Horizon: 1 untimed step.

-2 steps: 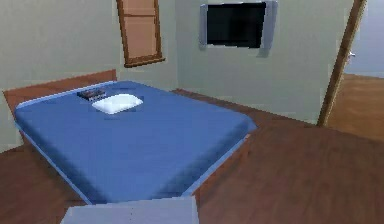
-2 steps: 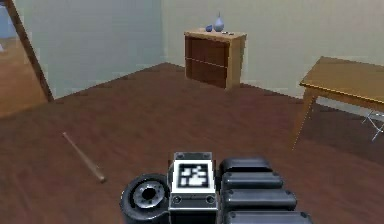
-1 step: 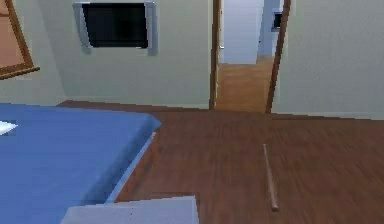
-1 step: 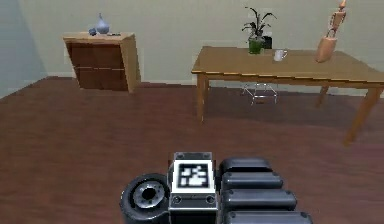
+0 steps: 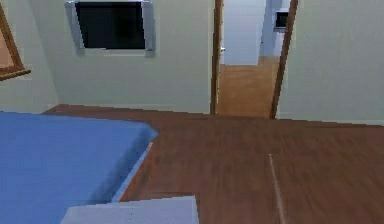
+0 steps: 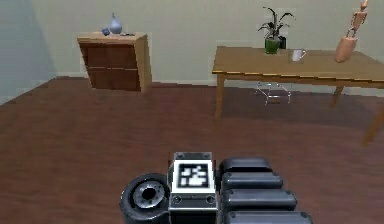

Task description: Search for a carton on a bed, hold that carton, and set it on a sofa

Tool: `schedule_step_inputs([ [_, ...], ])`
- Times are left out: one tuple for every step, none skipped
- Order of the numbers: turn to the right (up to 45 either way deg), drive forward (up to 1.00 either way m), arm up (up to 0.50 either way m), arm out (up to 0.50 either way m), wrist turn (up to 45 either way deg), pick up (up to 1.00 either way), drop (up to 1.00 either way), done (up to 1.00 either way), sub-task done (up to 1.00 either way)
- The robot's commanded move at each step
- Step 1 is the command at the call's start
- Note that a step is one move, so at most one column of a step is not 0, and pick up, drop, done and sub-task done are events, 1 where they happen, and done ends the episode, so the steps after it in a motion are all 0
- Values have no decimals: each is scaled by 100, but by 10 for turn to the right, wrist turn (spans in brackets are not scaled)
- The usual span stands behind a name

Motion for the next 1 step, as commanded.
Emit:
schedule_step_inputs([
  [120,0,0,0,0,0,0,0,0],
])
